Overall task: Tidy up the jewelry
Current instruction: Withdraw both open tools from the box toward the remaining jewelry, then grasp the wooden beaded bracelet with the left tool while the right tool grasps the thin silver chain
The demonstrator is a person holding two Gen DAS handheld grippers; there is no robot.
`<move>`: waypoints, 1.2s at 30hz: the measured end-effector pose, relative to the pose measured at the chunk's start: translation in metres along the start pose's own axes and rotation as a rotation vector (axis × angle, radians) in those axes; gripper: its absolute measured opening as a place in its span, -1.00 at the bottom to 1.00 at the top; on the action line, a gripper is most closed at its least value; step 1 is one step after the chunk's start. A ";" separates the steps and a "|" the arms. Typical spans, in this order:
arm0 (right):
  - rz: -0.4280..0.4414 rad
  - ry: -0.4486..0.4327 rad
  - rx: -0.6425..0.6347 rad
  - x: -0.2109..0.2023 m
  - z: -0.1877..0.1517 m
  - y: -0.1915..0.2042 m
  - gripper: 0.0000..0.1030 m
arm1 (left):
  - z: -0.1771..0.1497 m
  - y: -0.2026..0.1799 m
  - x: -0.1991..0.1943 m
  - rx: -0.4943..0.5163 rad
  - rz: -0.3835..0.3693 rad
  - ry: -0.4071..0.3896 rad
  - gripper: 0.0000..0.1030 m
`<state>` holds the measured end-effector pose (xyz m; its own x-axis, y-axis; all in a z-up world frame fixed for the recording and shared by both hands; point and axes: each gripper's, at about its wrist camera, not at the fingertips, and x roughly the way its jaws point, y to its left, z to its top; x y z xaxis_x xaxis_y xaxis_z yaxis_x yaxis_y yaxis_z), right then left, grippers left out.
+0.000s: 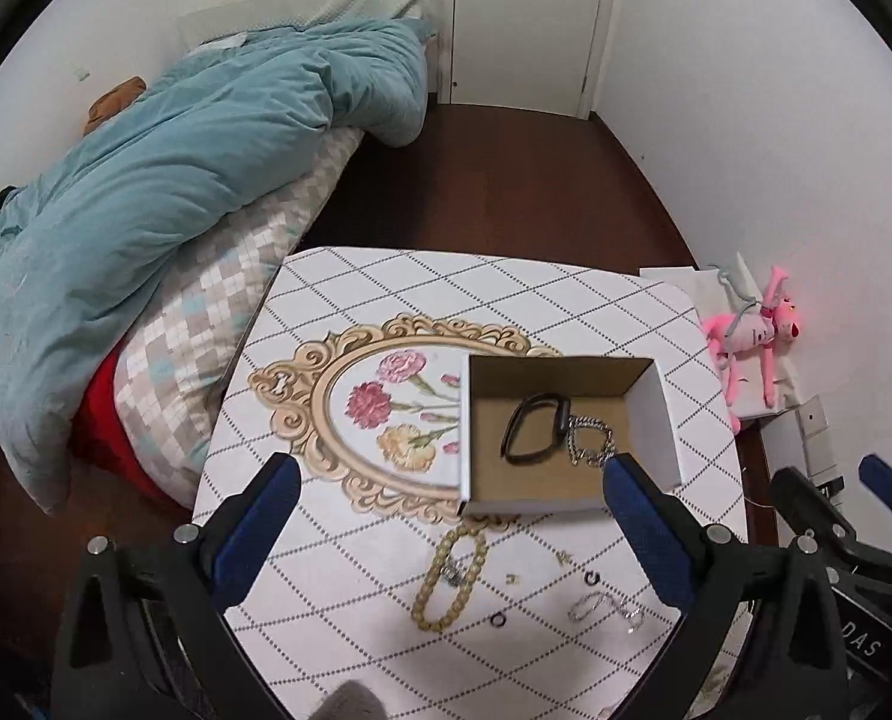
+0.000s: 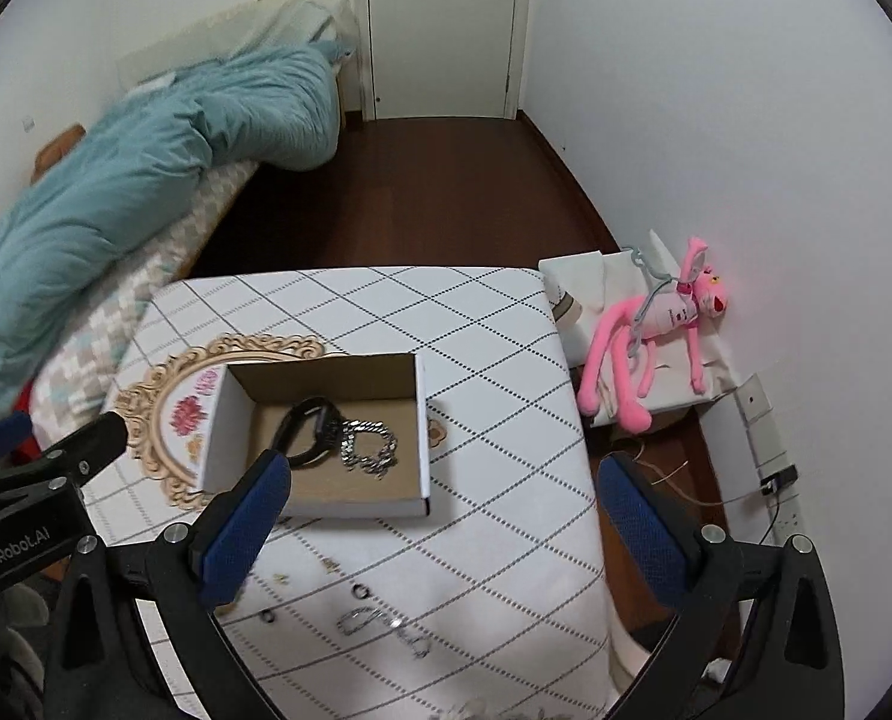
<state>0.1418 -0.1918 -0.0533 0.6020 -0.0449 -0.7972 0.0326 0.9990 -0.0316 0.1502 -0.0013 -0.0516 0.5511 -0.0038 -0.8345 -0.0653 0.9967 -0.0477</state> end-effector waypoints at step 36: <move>0.099 0.303 0.103 0.114 -0.147 -0.016 0.47 | -0.124 0.013 0.124 0.145 -0.081 0.268 -0.87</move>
<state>0.0926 -0.2114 -0.2324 0.3420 0.0720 -0.9369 0.0759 0.9917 0.1039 0.1146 0.0010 -0.2235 0.3094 -0.0855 -0.9471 0.1000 0.9934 -0.0570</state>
